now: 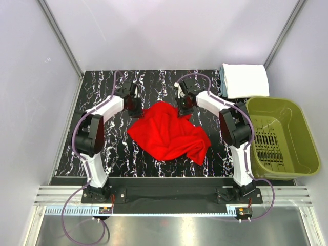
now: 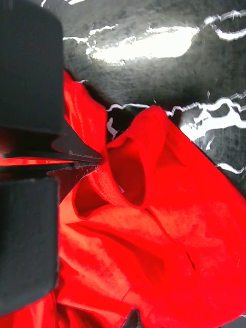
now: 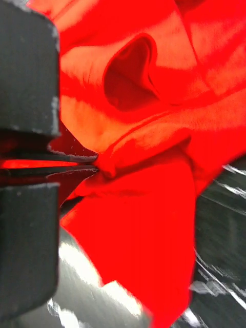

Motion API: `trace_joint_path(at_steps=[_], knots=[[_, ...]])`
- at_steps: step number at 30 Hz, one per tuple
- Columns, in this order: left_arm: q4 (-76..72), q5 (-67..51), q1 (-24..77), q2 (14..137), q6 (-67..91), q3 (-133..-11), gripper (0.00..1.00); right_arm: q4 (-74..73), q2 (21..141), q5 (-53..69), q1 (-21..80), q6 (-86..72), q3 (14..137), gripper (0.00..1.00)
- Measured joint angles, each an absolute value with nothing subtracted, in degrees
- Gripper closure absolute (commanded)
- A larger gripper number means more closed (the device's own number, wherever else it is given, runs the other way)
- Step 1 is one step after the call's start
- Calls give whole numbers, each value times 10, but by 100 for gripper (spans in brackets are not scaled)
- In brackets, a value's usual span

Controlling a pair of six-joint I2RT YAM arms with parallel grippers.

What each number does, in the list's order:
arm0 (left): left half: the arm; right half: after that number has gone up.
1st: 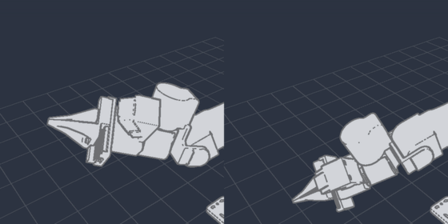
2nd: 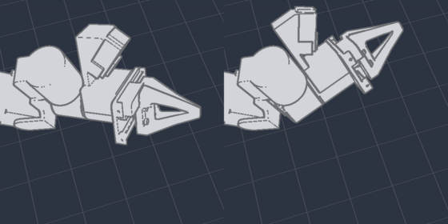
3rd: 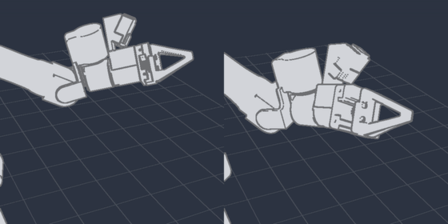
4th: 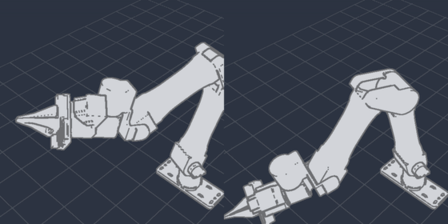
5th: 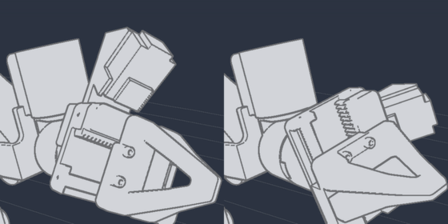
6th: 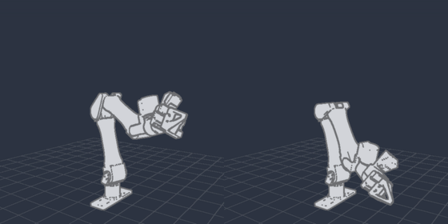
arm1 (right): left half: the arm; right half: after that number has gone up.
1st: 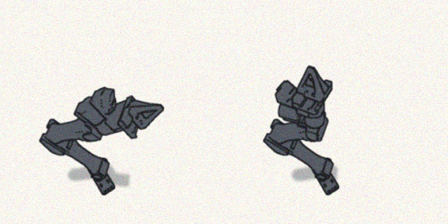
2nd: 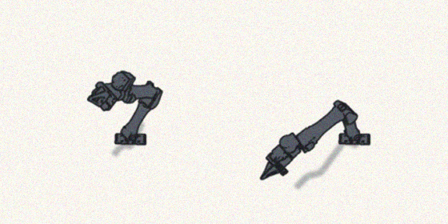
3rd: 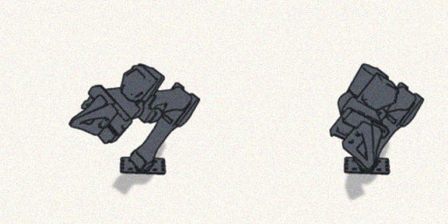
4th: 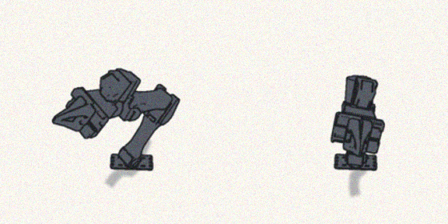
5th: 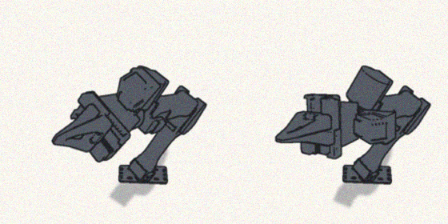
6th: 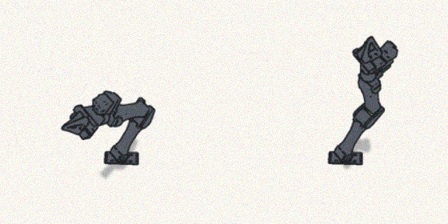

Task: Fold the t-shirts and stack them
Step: Flatten the tshirt out

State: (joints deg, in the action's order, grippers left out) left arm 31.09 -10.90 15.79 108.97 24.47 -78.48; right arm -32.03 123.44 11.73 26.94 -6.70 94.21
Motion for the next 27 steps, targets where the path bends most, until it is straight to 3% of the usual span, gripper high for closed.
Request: trace_joint_path(at_steps=[8,10,11,14,16,18,21,27], knots=[[328,-82,81,939,263,-658,100,-389,1258,4,262,-55,1099,98],[326,-81,75,920,269,-627,100,-394,1258,-10,257,-58,1110,82],[323,-82,75,920,270,-616,100,-398,1258,-11,255,-62,1110,61],[321,-91,80,932,275,-580,100,-427,1258,-28,250,-77,1110,47],[322,-100,82,942,275,-575,89,-449,1258,-40,249,-88,1121,47],[319,-113,82,950,274,-581,67,-464,1259,-38,249,-96,1138,55],[310,-130,82,963,272,-614,48,-441,1258,-8,249,-103,1152,59],[229,-185,82,1021,270,-707,39,-400,1285,71,253,-92,1177,52]])
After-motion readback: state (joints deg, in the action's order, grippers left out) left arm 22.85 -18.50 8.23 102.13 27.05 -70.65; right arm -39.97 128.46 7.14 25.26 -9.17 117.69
